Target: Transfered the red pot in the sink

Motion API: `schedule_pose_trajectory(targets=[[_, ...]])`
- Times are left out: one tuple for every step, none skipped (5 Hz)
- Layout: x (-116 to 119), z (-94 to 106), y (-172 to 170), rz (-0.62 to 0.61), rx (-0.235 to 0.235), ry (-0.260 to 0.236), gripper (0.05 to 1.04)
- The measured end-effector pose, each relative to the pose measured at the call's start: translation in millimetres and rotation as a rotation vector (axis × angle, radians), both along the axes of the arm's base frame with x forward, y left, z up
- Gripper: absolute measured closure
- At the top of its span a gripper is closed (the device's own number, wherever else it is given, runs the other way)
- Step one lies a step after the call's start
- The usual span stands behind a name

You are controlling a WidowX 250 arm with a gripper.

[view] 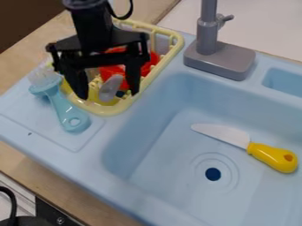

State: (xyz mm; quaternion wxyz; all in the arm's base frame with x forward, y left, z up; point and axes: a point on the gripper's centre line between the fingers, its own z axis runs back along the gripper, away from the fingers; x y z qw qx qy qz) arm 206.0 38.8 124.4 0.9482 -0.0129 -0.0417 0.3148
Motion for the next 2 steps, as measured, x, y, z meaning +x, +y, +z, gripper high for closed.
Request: schedule_pose_trajectory(targets=[[1.7,-2.5,-0.5,0.013,-0.002,-0.002,0.083],[2.2,-6.2,-3.4,0.025,-0.005,0.001,0.131]])
